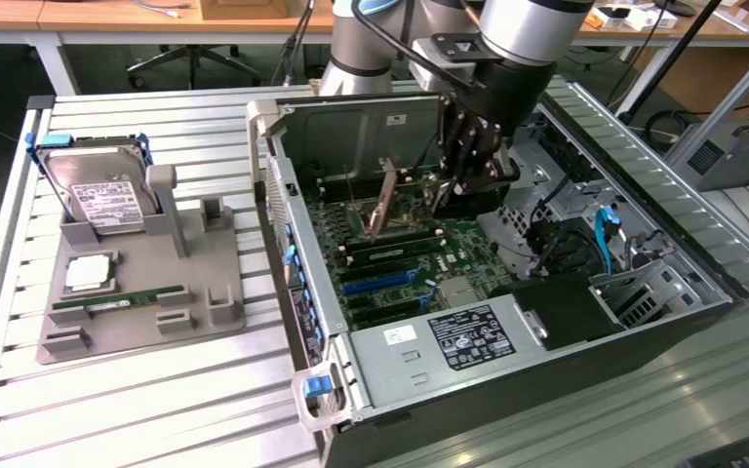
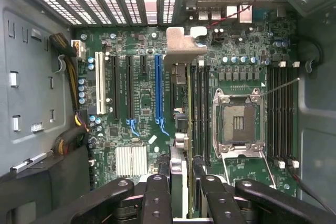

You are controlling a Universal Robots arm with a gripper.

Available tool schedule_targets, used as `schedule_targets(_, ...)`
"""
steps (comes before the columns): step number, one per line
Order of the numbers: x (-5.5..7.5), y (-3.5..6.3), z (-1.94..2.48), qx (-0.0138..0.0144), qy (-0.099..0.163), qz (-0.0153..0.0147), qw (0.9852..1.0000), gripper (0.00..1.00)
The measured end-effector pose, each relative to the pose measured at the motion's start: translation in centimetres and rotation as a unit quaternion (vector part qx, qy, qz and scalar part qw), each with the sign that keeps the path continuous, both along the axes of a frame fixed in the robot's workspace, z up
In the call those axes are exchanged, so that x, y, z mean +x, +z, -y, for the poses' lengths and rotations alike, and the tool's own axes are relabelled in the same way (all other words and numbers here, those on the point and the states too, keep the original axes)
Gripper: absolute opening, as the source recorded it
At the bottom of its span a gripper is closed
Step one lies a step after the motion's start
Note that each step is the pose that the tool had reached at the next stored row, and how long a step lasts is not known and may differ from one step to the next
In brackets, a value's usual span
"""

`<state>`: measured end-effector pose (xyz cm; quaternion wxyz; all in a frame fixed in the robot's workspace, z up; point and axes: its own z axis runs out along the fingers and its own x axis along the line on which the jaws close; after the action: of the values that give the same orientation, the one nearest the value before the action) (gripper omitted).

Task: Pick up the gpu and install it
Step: 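Insert the gpu into the slot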

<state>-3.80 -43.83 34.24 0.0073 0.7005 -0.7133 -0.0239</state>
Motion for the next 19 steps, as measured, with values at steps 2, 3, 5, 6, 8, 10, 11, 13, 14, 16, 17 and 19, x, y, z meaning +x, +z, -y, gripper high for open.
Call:
schedule_targets(2, -0.04, -0.03, 0.06, 0.0, 0.0, 0.0, 1.0, 0.27)
schedule_targets(3, -0.07, -0.05, 0.09, 0.0, 0.0, 0.0, 1.0, 0.27)
schedule_targets(5, -0.14, -0.07, 0.18, 0.0, 0.0, 0.0, 1.0, 0.27)
schedule_targets(6, -0.18, -0.09, 0.21, 0.0, 0.0, 0.0, 1.0, 0.27)
schedule_targets(8, -0.26, -0.12, 0.29, 0.0, 0.0, 0.0, 1.0, 0.27)
schedule_targets(10, -0.33, -0.14, 0.36, 0.0, 0.0, 0.0, 1.0, 0.27)
schedule_targets(11, -0.35, -0.16, 0.39, 0.0, 0.0, 0.0, 1.0, 0.27)
schedule_targets(13, -0.42, -0.17, 0.45, 0.0, 0.0, 0.0, 1.0, 0.27)
schedule_targets(14, -0.44, -0.18, 0.48, 0.0, 0.0, 0.0, 1.0, 0.27)
schedule_targets(16, -0.49, -0.2, 0.54, 0.0, 0.0, 0.0, 1.0, 0.27)
schedule_targets(17, -0.51, -0.21, 0.57, 0.0, 0.0, 0.0, 1.0, 0.27)
schedule_targets(19, -0.57, -0.23, 0.64, 0.0, 0.0, 0.0, 1.0, 0.27)
